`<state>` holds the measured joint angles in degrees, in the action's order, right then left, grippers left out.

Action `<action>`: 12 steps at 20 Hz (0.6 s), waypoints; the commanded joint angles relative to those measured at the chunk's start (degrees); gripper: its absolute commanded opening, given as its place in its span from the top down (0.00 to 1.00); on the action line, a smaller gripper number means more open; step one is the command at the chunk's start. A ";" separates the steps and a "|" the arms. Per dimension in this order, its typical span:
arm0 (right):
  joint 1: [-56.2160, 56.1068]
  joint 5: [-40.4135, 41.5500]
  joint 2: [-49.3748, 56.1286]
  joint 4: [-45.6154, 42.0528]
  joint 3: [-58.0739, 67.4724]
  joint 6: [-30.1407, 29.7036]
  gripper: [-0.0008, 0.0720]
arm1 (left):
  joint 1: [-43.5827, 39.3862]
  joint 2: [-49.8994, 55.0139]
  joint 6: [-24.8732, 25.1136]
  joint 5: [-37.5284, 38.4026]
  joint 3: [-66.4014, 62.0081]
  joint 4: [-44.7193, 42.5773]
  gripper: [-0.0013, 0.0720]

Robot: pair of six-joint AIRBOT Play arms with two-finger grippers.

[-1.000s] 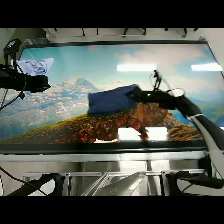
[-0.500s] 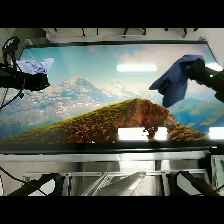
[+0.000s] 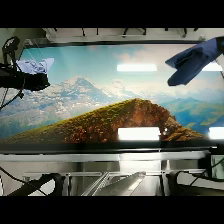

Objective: Fold the shirts.

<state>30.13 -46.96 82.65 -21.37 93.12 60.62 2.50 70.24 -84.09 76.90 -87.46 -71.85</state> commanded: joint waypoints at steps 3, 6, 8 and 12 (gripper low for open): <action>3.45 0.09 11.89 0.13 13.42 -0.13 0.97 | -0.02 0.02 0.00 0.13 0.00 -0.07 0.96; 4.66 0.92 16.24 3.43 15.26 -0.20 0.97 | -0.02 0.02 0.00 0.04 0.00 -0.09 0.96; 5.20 2.21 18.14 4.37 15.28 -0.20 0.97 | -0.02 0.02 0.00 0.04 0.00 -0.09 0.96; 5.60 2.47 20.41 7.72 15.41 -2.27 0.97 | -0.02 0.02 -2.38 0.04 0.00 -0.09 0.96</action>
<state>35.31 -44.97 101.08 -16.58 107.96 59.72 2.50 70.24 -85.03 76.95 -87.46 -71.94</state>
